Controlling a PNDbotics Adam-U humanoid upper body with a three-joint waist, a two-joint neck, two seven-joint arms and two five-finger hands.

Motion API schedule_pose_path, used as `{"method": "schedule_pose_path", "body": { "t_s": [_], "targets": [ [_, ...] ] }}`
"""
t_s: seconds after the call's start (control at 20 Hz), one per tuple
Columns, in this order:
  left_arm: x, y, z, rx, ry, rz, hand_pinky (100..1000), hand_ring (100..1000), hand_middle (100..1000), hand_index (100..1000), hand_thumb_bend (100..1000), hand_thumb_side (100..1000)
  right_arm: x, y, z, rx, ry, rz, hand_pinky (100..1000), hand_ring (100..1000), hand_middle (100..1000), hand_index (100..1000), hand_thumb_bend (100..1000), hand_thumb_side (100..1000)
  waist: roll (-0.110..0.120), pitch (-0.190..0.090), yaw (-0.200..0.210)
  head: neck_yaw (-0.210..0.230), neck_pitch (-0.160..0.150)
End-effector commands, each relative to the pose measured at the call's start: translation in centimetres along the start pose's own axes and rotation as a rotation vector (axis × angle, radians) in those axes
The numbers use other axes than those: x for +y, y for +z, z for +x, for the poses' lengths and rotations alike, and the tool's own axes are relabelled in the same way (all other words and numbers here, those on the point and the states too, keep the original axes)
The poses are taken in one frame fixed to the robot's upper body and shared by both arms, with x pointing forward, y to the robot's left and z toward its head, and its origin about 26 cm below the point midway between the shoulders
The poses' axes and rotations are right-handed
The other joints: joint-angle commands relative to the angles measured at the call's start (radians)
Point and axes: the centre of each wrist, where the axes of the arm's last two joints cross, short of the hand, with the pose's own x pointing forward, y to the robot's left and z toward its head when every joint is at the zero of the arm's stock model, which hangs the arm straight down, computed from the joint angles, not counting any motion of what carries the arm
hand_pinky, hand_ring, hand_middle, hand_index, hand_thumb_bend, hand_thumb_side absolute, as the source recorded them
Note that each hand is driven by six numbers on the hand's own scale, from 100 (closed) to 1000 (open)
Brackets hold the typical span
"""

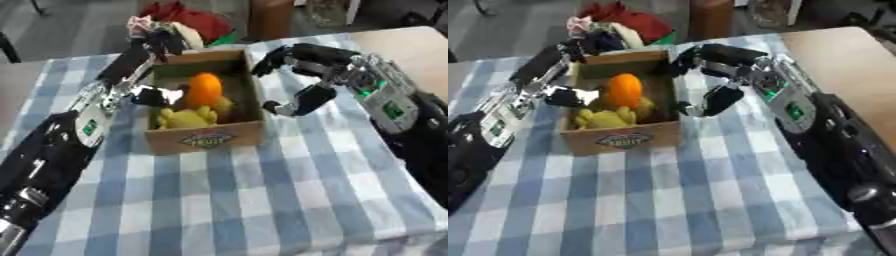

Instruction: Pick up objects on the table and place them in the box.

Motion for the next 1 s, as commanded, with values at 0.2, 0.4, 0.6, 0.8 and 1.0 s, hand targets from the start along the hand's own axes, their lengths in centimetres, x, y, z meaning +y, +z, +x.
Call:
{"method": "schedule_pose_path", "body": {
  "t_s": [0.2, 0.4, 0.6, 0.8, 1.0],
  "targets": [
    [3.8, 0.3, 0.0, -0.011, 0.045, 0.031, 779, 762, 800, 880, 470, 679, -1.0, 0.4, -0.2, 0.008, 0.015, -0.015, 818, 789, 733, 868, 274, 360, -0.003, -0.023, 0.011, -0.004, -0.006],
    [5.6, 2.0, -0.4, 0.038, 0.100, 0.140, 741, 676, 702, 831, 260, 390, -0.8, 0.7, -0.4, 0.017, 0.011, -0.018, 818, 788, 733, 869, 275, 358, -0.004, -0.024, 0.020, -0.012, -0.003],
    [7.4, 5.3, -2.0, 0.122, 0.148, 0.286, 729, 653, 667, 812, 100, 311, -0.8, 1.2, -0.7, 0.035, 0.008, -0.026, 817, 788, 734, 873, 270, 358, -0.005, -0.025, 0.037, -0.027, 0.000],
    [8.3, 8.8, -3.1, 0.198, 0.175, 0.393, 728, 658, 673, 813, 148, 246, -0.8, 1.8, -1.1, 0.056, 0.003, -0.043, 816, 788, 733, 877, 279, 354, -0.007, -0.026, 0.052, -0.033, -0.005],
    [8.8, 11.4, -2.9, 0.242, 0.220, 0.448, 731, 681, 696, 816, 137, 238, -0.8, 2.4, -1.4, 0.076, -0.001, -0.060, 816, 788, 733, 884, 283, 353, -0.013, -0.023, 0.063, -0.030, -0.004]
  ]
}}
